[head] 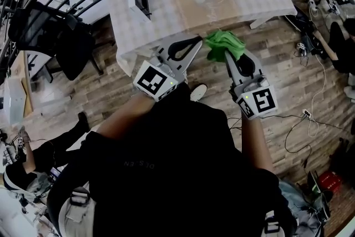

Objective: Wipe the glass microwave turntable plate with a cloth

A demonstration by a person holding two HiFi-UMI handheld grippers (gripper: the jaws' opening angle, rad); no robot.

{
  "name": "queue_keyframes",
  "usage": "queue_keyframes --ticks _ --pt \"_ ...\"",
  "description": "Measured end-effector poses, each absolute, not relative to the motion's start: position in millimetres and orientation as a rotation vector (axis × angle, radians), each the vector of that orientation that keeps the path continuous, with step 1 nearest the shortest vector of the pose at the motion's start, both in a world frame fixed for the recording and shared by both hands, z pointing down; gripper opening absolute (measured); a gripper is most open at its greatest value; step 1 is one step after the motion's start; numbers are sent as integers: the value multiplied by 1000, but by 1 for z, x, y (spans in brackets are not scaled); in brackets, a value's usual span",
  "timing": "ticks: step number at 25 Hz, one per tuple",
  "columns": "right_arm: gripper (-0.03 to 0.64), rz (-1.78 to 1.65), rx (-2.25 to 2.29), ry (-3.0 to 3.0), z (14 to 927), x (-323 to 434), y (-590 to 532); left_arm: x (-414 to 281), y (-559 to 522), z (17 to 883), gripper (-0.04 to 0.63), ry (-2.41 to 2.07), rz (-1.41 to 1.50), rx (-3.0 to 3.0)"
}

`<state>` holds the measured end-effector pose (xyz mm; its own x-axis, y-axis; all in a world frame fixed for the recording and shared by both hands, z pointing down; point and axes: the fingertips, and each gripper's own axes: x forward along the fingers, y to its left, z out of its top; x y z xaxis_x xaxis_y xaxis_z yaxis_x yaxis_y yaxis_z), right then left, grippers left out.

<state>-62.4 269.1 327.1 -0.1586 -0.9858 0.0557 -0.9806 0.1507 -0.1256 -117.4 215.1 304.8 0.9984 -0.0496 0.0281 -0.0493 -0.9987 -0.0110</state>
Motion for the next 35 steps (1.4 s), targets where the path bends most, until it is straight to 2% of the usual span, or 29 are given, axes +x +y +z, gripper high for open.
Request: queue_keyframes --ticks 11,28,35 --pt "74 -215 -2017 2398 333 -23 225 -75 171 315 21 90 -34 -3140" --pt "74 -258 -2065 2455 332 58 84 10 25 317 21 94 10 -3174" --pt "74 -306 -2092 2434 342 80 40 25 -17 327 21 81 -7 -3198"
